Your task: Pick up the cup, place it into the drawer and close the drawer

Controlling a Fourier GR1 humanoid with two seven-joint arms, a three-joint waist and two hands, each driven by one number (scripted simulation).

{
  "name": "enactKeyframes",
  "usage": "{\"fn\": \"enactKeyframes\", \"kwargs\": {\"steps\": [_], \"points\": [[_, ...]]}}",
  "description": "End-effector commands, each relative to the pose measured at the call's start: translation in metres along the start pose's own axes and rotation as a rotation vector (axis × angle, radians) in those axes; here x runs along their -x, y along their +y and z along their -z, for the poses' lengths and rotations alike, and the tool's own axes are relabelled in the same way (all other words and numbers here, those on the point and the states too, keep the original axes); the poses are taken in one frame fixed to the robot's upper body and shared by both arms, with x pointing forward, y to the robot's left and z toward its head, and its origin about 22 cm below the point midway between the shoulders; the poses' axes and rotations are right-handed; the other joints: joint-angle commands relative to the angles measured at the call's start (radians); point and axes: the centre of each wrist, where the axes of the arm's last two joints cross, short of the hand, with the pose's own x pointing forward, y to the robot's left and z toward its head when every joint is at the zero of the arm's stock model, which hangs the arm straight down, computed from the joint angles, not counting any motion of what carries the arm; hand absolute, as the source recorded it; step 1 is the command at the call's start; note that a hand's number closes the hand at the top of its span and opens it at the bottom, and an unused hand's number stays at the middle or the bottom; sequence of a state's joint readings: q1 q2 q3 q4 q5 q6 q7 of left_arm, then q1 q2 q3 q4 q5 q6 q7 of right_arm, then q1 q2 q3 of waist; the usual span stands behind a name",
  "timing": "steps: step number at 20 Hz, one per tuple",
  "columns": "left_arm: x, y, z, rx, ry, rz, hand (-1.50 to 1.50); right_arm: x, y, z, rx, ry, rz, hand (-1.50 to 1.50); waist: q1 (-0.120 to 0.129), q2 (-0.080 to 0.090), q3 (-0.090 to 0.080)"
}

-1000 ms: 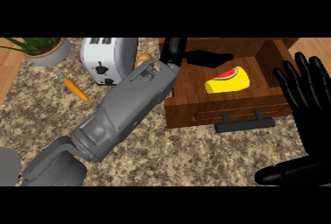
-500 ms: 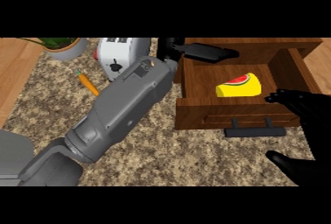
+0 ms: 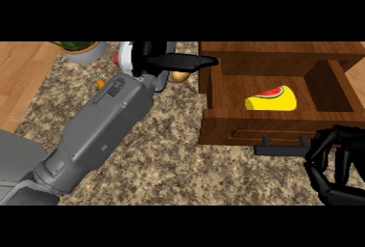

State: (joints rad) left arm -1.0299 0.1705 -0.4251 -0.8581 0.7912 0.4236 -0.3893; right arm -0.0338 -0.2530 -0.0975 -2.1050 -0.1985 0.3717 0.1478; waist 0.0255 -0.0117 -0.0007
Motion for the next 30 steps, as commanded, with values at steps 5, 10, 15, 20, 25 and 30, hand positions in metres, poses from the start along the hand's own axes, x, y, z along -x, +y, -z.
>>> {"fn": "enactKeyframes", "kwargs": {"steps": [5,10,15,20,25,30], "points": [[-0.015,0.07,-0.056,-0.066,0.028,-0.027,-1.5,0.01,0.013,0.006,-0.047,0.124,-0.142,1.5,0.011,0.003,0.0],[-0.026,0.107,-0.096,-0.09,0.037,-0.012,-1.5,0.021,0.015,0.005,-0.037,0.157,-0.21,1.5,-0.006,0.007,0.001],[-0.022,0.144,-0.111,-0.076,0.047,-0.028,-1.5,0.038,0.024,0.018,-0.235,0.148,-0.507,1.5,0.014,0.012,0.001],[-0.025,0.171,-0.141,-0.103,0.044,-0.032,-1.5,0.073,0.03,0.033,-0.27,0.185,-0.659,1.5,0.006,0.013,0.001],[-0.02,0.213,-0.179,-0.105,0.035,-0.048,-1.5,0.111,0.039,0.048,-0.259,0.189,-0.665,1.5,-0.004,0.015,0.0],[-0.039,0.216,-0.182,-0.103,0.038,-0.031,-1.5,0.141,0.04,0.065,-0.292,0.261,-0.727,-1.5,-0.01,0.012,0.001]]}}
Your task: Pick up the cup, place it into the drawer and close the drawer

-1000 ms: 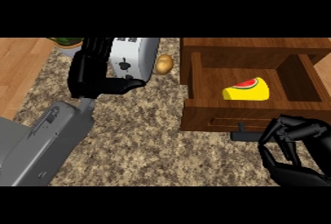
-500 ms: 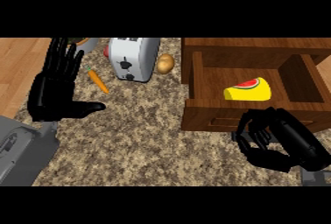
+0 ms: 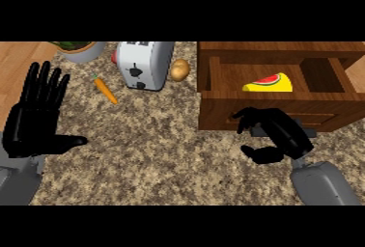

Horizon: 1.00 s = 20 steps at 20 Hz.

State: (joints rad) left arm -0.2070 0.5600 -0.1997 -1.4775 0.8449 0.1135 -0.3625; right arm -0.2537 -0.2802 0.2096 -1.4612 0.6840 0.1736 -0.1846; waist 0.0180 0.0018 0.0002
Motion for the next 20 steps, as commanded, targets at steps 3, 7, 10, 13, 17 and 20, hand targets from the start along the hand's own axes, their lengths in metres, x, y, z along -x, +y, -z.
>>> {"fn": "enactKeyframes", "kwargs": {"steps": [3,7,10,13,17,20], "points": [[0.001,0.027,-0.024,0.001,0.005,-0.001,-1.5,0.018,0.039,0.027,-0.075,0.05,-0.096,-1.5,-0.003,0.0,0.0],[0.011,0.027,-0.037,-0.011,0.004,-0.008,-1.5,0.04,0.048,0.038,-0.085,0.058,-0.065,-1.5,-0.004,0.0,0.0],[-0.003,0.041,-0.021,-0.002,-0.007,-0.01,-1.5,0.058,0.023,0.054,-0.087,0.083,-0.038,-1.5,-0.007,0.001,0.0],[0.009,0.047,-0.035,0.0,-0.012,-0.012,-1.5,0.053,0.053,0.076,-0.11,0.101,-0.02,-1.5,0.01,0.006,0.001],[0.002,0.049,-0.015,-0.008,-0.023,-0.012,-1.5,0.077,0.008,0.082,-0.085,0.072,0.039,-1.5,0.001,0.006,0.001],[-0.002,0.057,-0.029,0.013,0.001,-0.028,-1.5,0.085,0.002,0.089,-0.102,0.118,0.03,-1.5,0.03,0.015,0.001]]}}
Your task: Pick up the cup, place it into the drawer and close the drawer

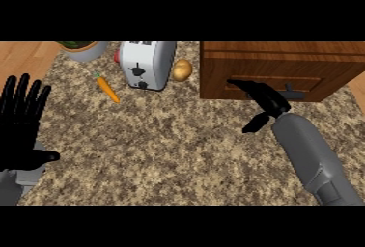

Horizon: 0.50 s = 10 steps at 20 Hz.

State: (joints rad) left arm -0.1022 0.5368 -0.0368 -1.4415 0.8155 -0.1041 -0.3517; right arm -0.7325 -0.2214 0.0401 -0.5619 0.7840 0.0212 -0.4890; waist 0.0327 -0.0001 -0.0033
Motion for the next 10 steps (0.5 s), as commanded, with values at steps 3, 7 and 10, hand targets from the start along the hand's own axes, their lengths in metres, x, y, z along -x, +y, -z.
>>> {"fn": "enactKeyframes", "kwargs": {"steps": [3,7,10], "points": [[0.0,-0.002,0.006,0.008,0.0,-0.008,-1.5,0.012,-0.03,0.012,-0.038,0.057,0.016,-1.5,0.019,0.02,0.005],[0.001,0.006,0.0,0.027,-0.003,-0.011,-1.5,0.022,-0.055,0.005,-0.018,0.078,0.018,-1.5,0.032,0.026,0.005],[0.013,0.002,-0.003,0.041,-0.003,-0.005,-1.5,0.024,-0.063,0.005,-0.017,0.08,0.013,-1.5,0.042,0.033,0.006]]}}
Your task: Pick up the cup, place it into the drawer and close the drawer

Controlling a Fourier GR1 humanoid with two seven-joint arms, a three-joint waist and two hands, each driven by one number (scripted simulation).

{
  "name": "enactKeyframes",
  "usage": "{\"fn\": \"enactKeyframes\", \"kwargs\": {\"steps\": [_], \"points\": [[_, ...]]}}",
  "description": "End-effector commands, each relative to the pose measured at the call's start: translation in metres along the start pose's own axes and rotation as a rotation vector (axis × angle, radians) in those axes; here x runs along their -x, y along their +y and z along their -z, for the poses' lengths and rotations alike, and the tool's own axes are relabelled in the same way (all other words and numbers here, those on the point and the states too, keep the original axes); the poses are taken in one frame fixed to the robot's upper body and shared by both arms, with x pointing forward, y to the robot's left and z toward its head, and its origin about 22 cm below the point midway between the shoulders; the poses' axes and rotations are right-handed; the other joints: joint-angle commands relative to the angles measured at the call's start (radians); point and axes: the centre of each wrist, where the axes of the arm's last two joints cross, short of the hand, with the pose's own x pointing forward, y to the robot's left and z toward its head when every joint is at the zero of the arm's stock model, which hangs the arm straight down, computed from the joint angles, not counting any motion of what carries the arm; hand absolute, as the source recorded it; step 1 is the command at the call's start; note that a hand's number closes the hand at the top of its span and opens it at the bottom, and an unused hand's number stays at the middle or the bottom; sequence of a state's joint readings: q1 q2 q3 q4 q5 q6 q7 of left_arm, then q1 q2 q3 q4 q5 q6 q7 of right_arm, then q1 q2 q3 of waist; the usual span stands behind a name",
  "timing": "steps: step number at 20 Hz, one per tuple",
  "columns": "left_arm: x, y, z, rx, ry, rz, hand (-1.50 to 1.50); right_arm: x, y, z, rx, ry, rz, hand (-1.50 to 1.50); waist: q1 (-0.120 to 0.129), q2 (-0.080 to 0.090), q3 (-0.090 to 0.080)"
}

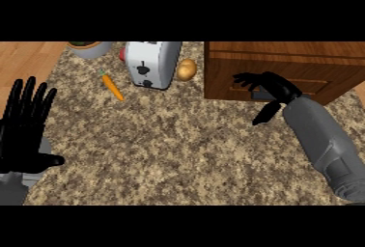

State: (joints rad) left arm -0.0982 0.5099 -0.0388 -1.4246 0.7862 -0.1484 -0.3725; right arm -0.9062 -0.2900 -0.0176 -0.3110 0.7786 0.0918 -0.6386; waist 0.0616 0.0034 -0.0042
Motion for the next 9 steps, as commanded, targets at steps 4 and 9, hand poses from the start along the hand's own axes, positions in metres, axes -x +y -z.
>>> {"fn": "enactKeyframes", "kwargs": {"steps": [4,9], "points": [[-0.004,-0.001,0.011,0.026,0.006,0.019,-1.5,0.007,-0.052,-0.009,0.075,0.121,-0.01,-1.5,0.026,0.036,0.008],[0.014,-0.005,-0.002,0.021,0.02,0.032,-1.5,0.011,-0.048,-0.012,0.074,0.118,-0.003,-1.5,0.032,0.035,0.007]]}}
